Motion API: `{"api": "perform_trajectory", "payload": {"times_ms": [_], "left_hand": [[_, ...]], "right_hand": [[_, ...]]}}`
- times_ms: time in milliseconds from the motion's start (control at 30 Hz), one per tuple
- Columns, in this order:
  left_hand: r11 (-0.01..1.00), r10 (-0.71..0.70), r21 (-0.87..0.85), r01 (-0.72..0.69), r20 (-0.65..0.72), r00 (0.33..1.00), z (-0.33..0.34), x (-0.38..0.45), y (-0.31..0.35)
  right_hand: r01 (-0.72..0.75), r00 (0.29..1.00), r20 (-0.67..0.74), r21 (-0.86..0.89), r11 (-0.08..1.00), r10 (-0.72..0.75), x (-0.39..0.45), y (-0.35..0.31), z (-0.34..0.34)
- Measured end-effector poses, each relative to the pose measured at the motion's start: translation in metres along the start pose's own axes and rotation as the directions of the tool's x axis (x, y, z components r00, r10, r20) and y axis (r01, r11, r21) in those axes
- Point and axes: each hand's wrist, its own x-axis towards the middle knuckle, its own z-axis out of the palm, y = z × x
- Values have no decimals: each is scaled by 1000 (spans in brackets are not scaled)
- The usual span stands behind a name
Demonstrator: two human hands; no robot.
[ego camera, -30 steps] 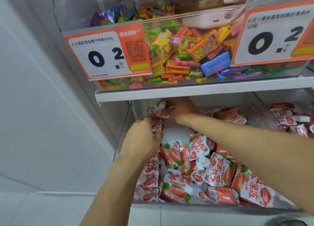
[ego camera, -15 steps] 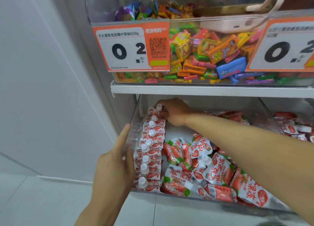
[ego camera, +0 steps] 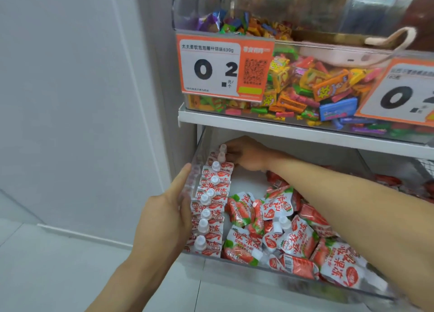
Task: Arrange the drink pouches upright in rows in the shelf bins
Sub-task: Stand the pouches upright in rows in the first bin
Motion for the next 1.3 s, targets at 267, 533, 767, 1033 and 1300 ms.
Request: {"api": "perform_trajectory", "payload": {"times_ms": [267,533,767,1033,1300], "left_hand": [[1000,23,-14,-23,14,1000,-4,0,1],[998,57,36,-59,55,997,-10,2,5],[946,233,232,-225,-8,972,-32,0,35],[909,417,-150,-390,383,825,6,-14,88],[892,382,-19,-452,568,729,33,-8,81]], "right_hand": [[-231,967,-11,399,888,256,-32,-6,9],[-258,965,157,438,861,210,-48,-15,1],[105,990,121,-286,952,-73,-148,-13,-42],[122,977,205,-318,940,-58,-185,17,-11],[175,982,103,-172,969,-159,-196,26,-27]]}}
